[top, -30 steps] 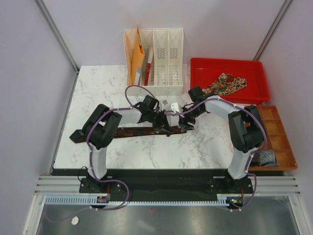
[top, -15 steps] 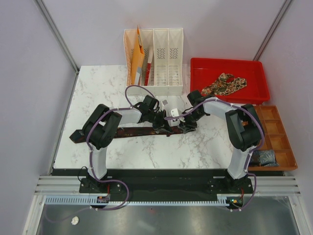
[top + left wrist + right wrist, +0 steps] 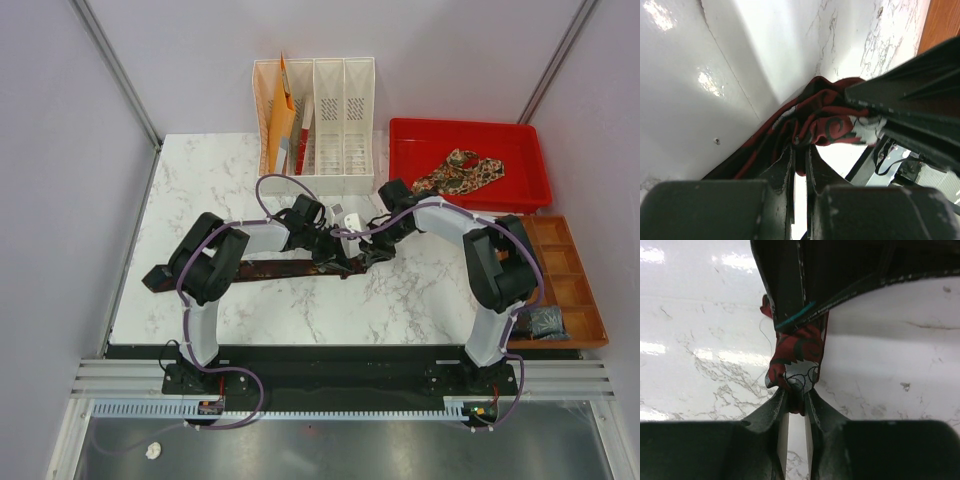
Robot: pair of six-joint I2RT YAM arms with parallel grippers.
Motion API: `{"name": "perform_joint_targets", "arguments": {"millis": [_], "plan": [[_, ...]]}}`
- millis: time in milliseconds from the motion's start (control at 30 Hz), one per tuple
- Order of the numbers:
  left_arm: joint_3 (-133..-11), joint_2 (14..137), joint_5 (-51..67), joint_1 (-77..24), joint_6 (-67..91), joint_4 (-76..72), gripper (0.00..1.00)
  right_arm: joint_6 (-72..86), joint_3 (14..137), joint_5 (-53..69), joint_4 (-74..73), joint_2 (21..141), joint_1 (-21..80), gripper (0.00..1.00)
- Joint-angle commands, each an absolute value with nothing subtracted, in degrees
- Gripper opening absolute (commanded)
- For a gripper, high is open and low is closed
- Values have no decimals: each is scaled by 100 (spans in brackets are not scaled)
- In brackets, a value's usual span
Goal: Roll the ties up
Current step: Roll the tie at the center of the board.
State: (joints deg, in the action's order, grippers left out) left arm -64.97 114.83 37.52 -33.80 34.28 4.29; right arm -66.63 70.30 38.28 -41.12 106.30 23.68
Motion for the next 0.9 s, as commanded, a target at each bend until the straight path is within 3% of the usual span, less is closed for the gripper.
{"name": "perform_joint_targets", "arguments": {"millis": [0,300,500,767,867], "plan": [[-6381,11874,3138,-3384,3226,870,3,-6539,7312,4429,-4043,10450,2558,25],[-6398,11892,3155,-3384,3234,879,3,-6688,7471,4702,-4315,10714,2742,34],[-6399,11909,3155,-3384,3243,879,3,-6698,7664,4589,-4430,11091,2856,45],[-6425,11909,3260,-3375,3243,861,3,-6495,7849,4000,-4298,11338,3137,45],[-6425,11813,3331,-3366,3243,861,3,-6591,7726,3632,-4272,11320,3190,38]]}}
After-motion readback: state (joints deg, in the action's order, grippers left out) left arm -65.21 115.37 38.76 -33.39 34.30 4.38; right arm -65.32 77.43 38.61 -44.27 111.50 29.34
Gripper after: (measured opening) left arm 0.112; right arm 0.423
